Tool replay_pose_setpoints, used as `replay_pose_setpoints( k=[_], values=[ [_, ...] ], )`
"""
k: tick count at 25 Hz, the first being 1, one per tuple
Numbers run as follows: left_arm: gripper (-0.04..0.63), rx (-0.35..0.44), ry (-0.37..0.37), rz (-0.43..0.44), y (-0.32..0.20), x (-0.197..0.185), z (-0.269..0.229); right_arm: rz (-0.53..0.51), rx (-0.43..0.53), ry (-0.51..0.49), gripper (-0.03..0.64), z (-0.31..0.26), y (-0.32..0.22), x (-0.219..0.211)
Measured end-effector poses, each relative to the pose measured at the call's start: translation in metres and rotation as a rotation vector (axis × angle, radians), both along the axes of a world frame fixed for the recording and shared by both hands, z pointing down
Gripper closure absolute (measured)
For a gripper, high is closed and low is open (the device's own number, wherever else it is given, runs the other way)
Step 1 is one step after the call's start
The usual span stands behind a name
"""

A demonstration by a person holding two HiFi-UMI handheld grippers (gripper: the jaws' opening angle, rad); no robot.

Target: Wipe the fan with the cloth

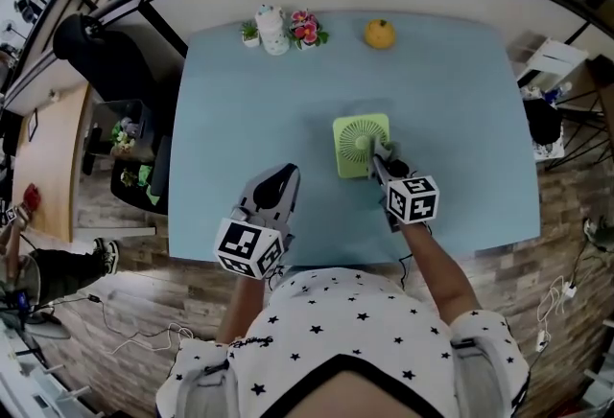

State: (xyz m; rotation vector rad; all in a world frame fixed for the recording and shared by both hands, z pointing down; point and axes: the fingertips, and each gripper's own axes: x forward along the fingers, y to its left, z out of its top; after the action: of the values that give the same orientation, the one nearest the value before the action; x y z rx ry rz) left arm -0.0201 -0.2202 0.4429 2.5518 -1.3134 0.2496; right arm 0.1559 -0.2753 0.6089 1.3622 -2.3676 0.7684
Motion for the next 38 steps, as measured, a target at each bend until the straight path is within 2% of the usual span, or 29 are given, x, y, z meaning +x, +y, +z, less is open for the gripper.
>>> replay_pose_setpoints(
  k=[7,12,18,22,28,33,38],
  values=[
    [0.555,-0.005,-0.005,0.016,0.0,0.006,0.002,0.09,-0.022,0.006,0.565,0.009,0.001,0.035],
    [0.555,-0.006,-0.005,0.018,0.002,0.007,0.001,0.098,-0.032,0.006,0.565,0.012,0.004,0.037],
    [0.555,-0.004,-0.005,0.015,0.002,0.006,0.0,0.092,0.001,-0.018,0.565,-0.004,-0.001,0.031],
    [0.555,-0.006,-0.006,0.007,0.003,0.003,0.001,0.018,0.028,-0.045,0.565,-0.017,0.001,0.002],
    [0.555,-0.002,-0.009,-0.023,0.004,-0.005,-0.002,-0.159,-0.008,-0.042,0.565,-0.004,0.021,-0.057],
    [0.555,-0.007,-0.012,-0.059,0.007,-0.017,0.001,-0.213,-0.047,-0.012,0.565,0.015,0.031,-0.075],
    [0.555,-0.013,-0.007,-0.065,0.008,-0.019,0.002,-0.238,-0.051,0.048,0.565,0.028,0.033,-0.077]
  ],
)
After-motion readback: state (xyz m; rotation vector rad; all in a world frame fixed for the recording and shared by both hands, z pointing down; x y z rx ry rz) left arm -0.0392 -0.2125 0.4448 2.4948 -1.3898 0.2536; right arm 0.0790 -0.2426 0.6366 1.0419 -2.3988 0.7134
